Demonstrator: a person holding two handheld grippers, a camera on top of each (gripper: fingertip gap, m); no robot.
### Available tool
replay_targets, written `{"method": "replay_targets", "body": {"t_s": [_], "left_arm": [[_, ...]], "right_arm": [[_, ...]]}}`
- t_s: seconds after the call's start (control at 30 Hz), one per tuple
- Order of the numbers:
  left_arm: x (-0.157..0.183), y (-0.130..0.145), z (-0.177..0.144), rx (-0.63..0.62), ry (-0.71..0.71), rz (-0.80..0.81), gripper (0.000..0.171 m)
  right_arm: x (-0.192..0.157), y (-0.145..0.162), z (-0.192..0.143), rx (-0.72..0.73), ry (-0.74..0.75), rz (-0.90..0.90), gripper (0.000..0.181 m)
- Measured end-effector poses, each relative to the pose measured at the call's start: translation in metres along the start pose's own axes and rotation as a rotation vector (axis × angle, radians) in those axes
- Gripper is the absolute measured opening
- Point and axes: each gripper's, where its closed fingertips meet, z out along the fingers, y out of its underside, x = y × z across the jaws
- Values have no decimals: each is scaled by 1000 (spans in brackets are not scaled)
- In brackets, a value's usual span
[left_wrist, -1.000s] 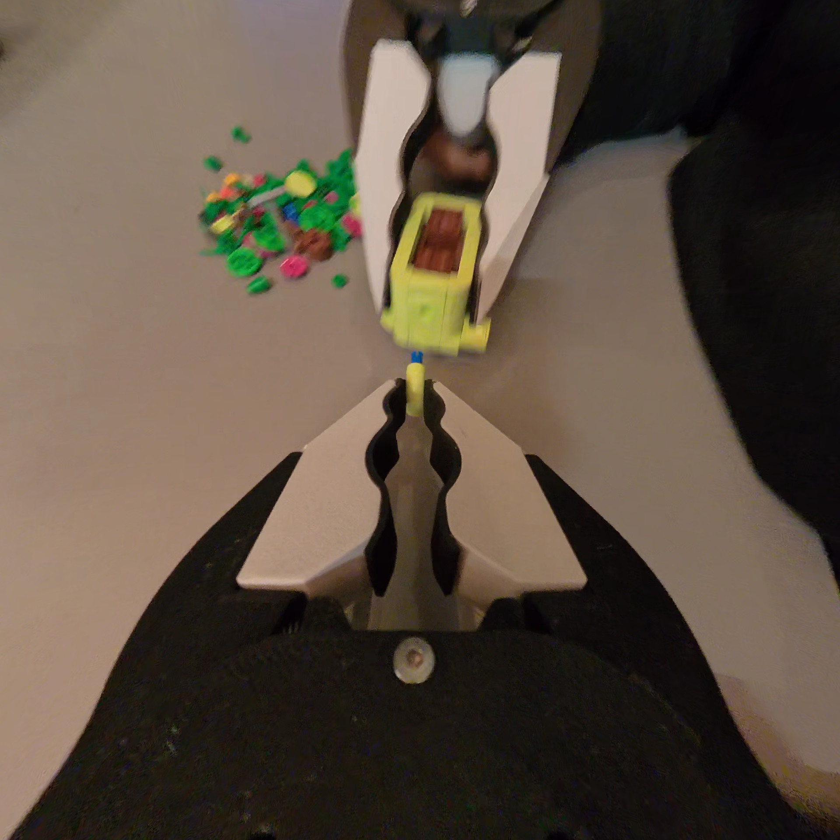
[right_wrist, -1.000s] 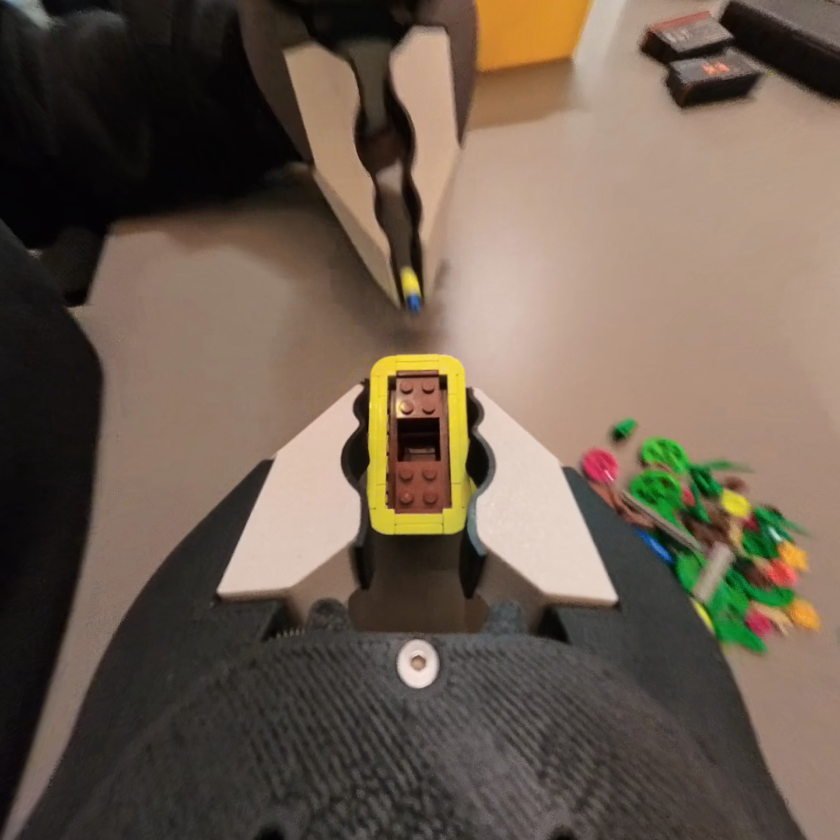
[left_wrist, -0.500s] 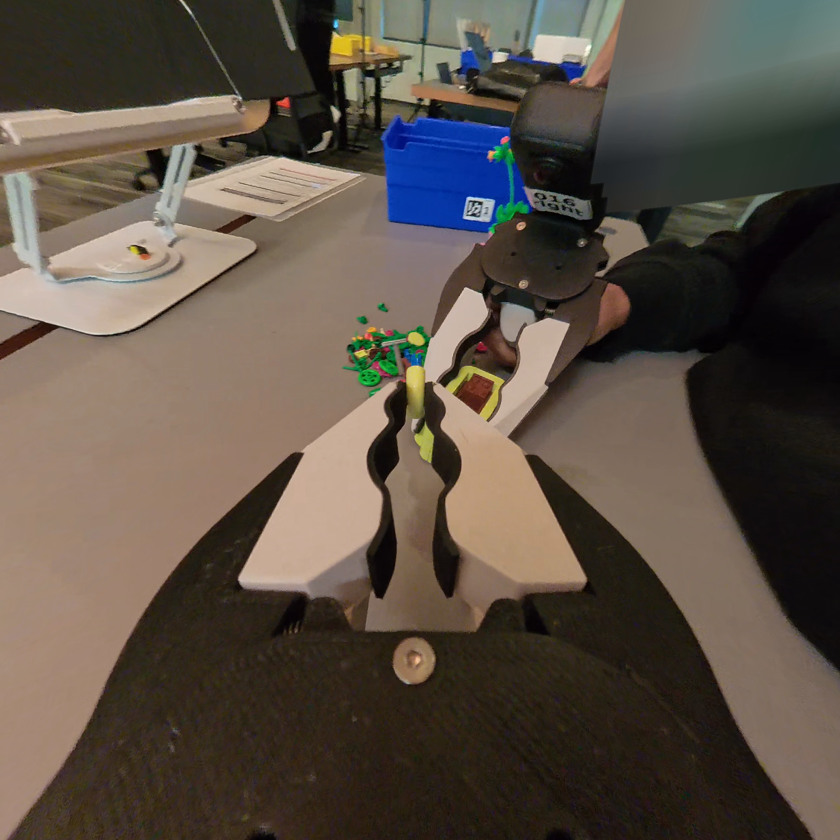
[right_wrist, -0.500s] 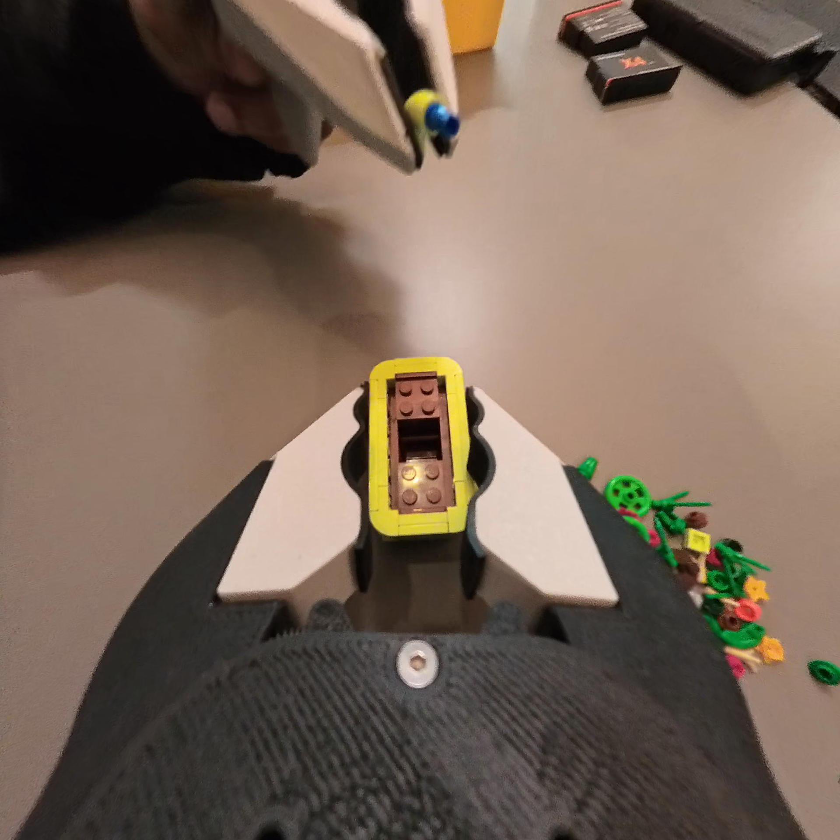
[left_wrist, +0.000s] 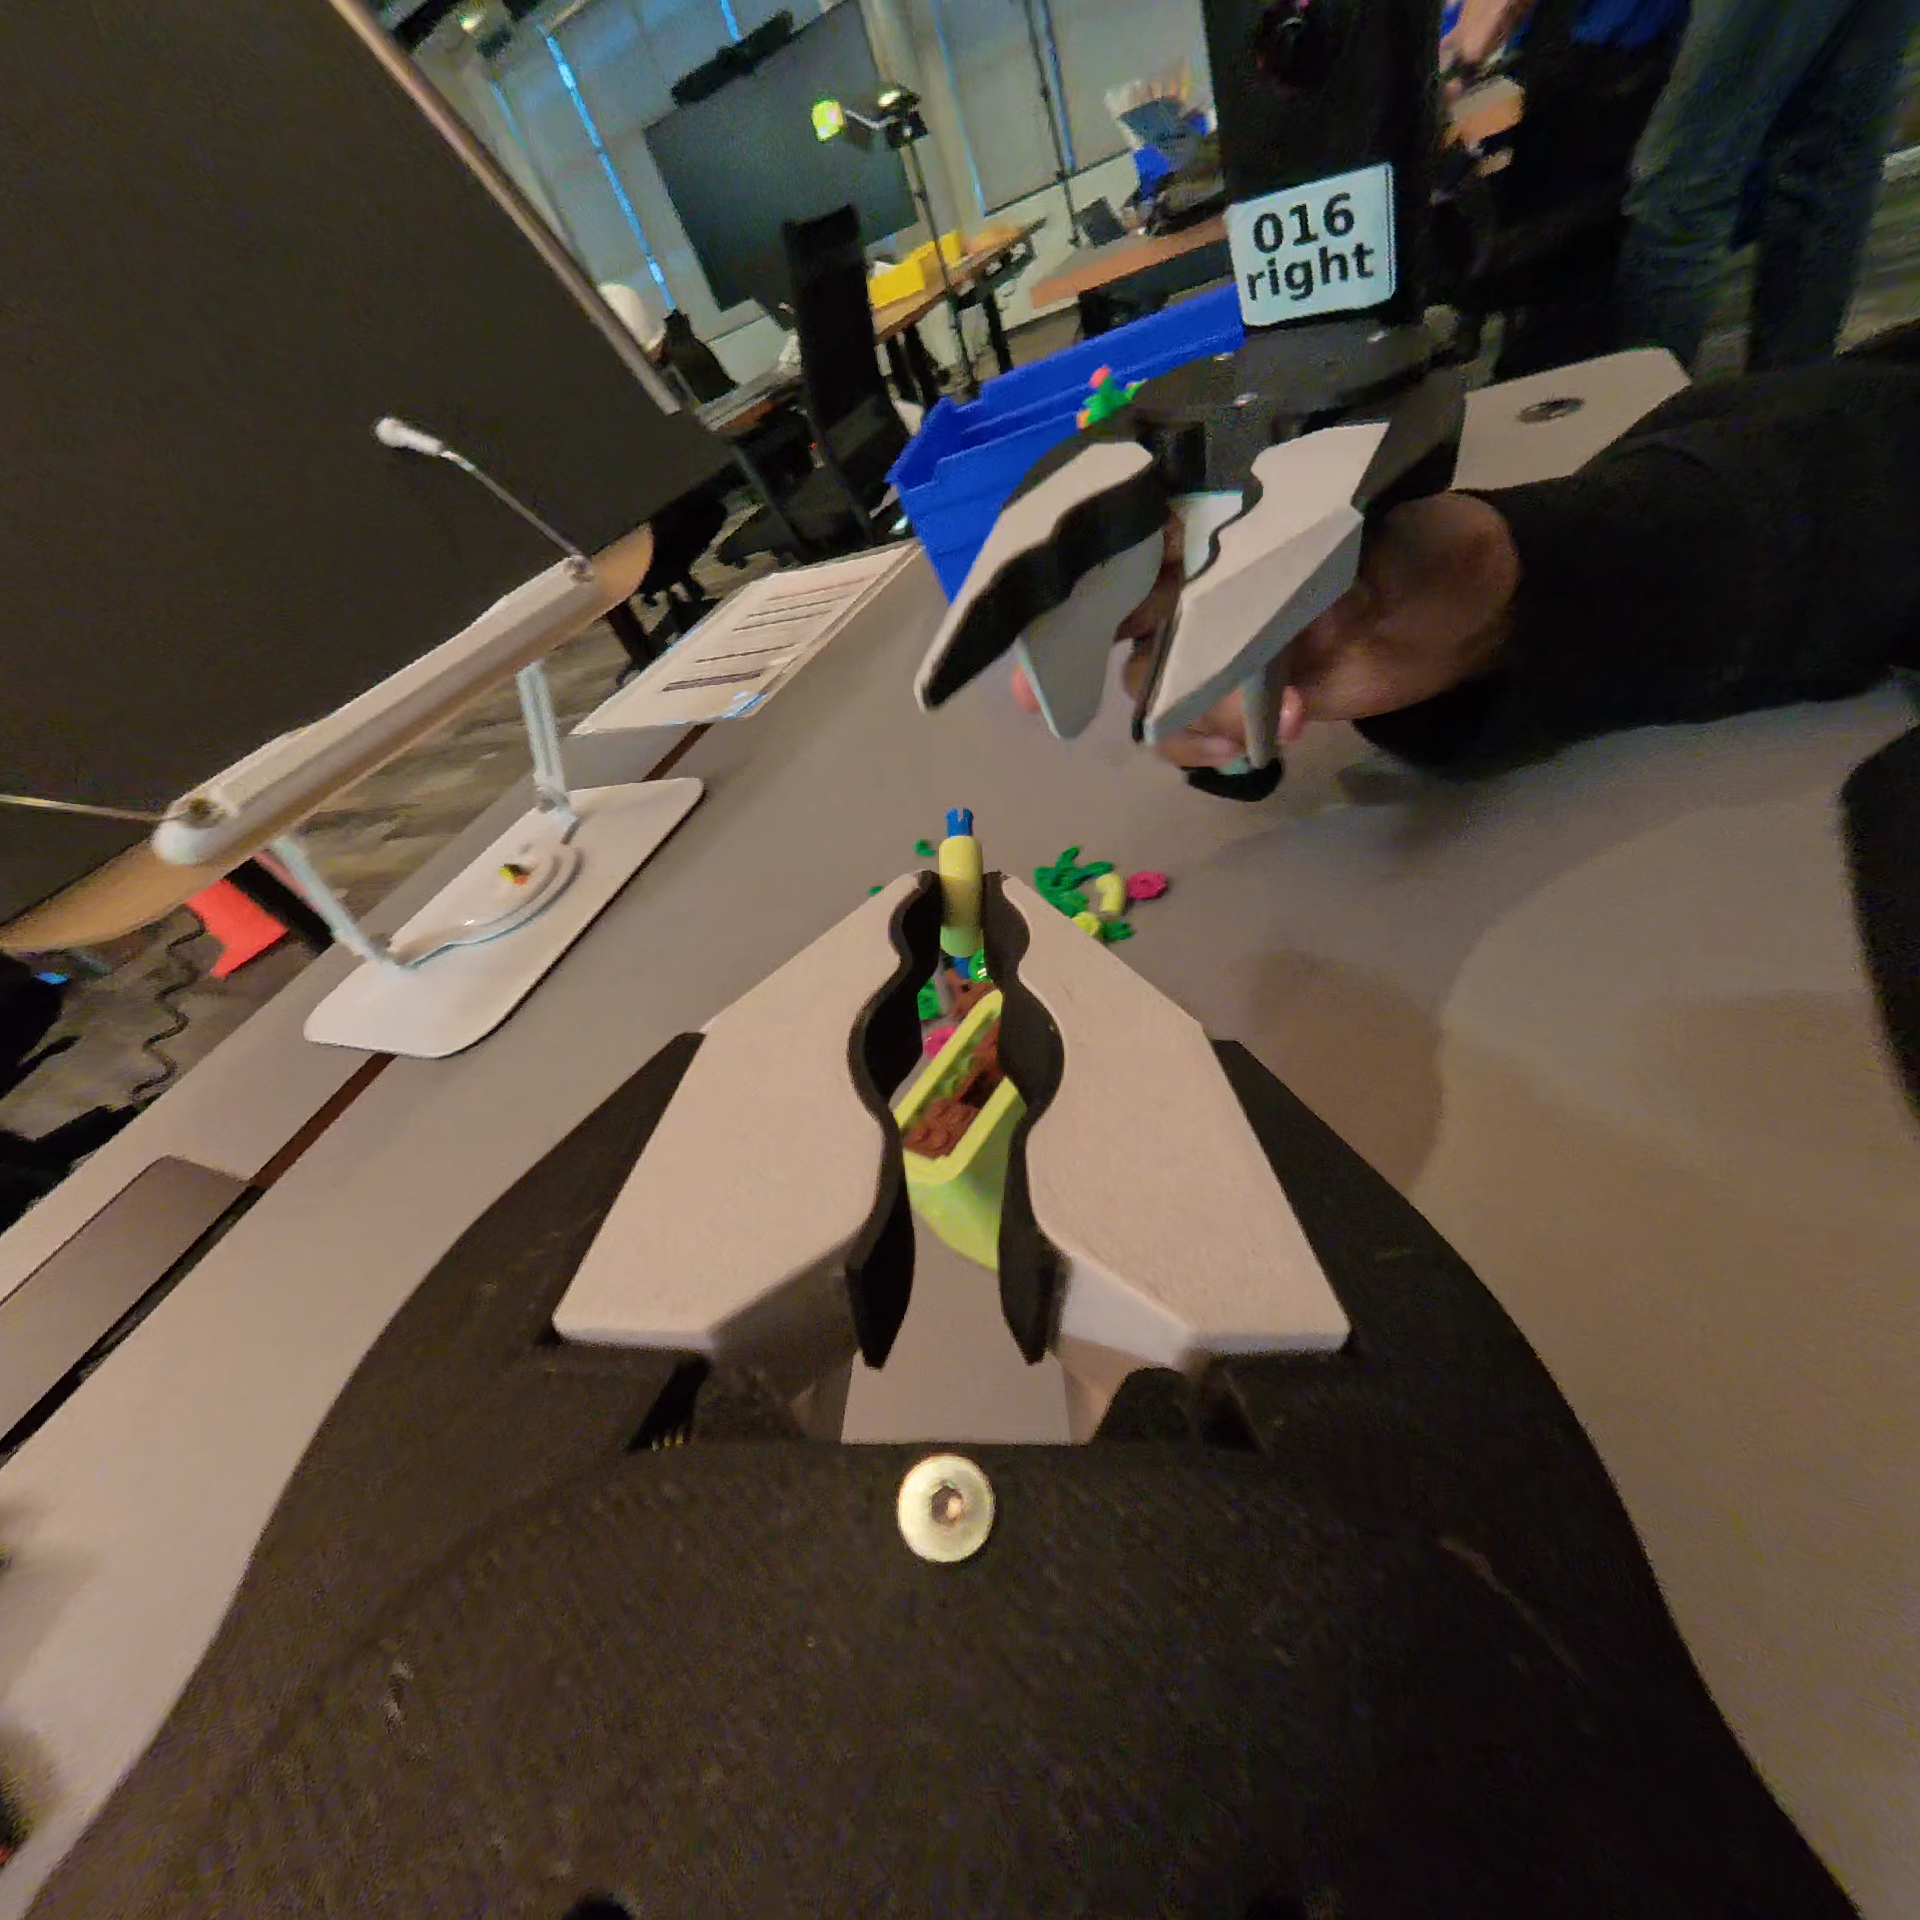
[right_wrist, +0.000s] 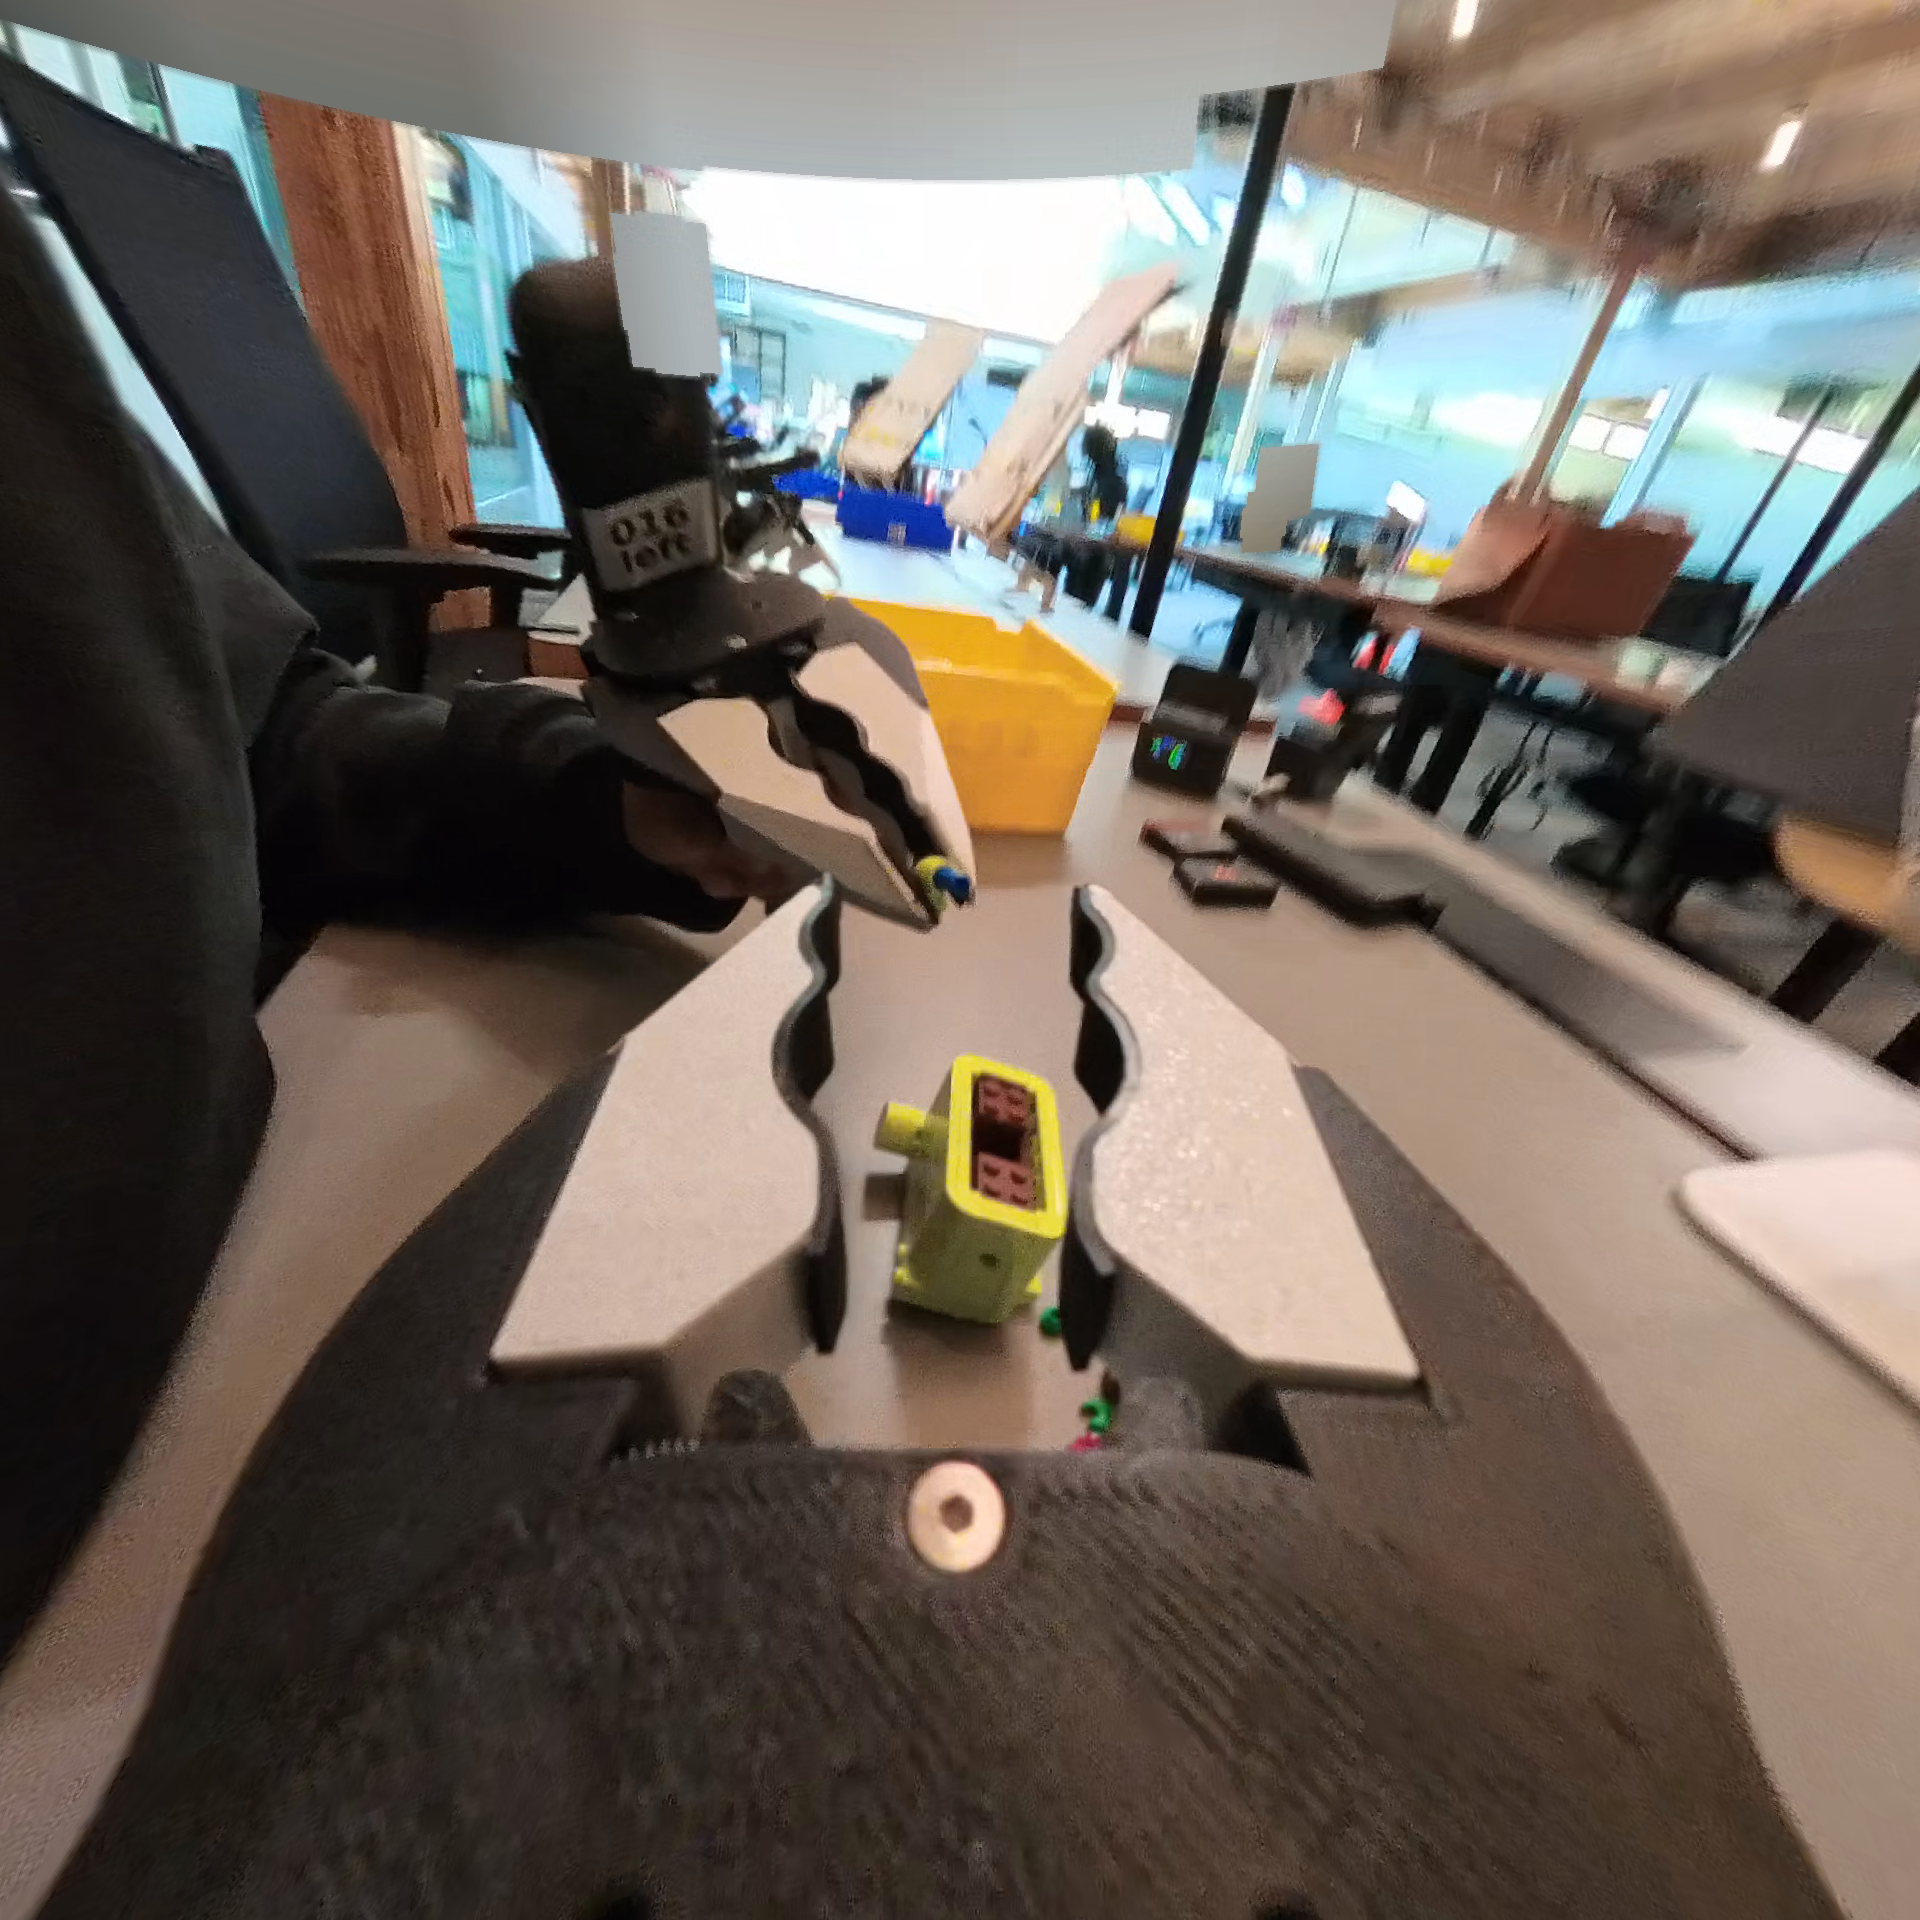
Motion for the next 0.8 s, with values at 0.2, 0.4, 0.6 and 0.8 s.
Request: {"method": "replay_targets", "body": {"t_s": [0.2, 0.4, 0.6, 0.8], "left_arm": [[47, -11, 7, 29, 322, -292, 4], [75, 1, 15, -65, 510, -469, 4], [83, 4, 17, -84, 579, -540, 4], [87, 4, 17, -84, 606, -570, 4]], "right_arm": [[-31, 11, -17, -8, -75, -182, 25], [-52, 23, -35, -24, -193, -114, 12], [-53, 30, -33, -52, -213, -89, 11], [-54, 31, -32, -55, -224, -84, 8]]}}
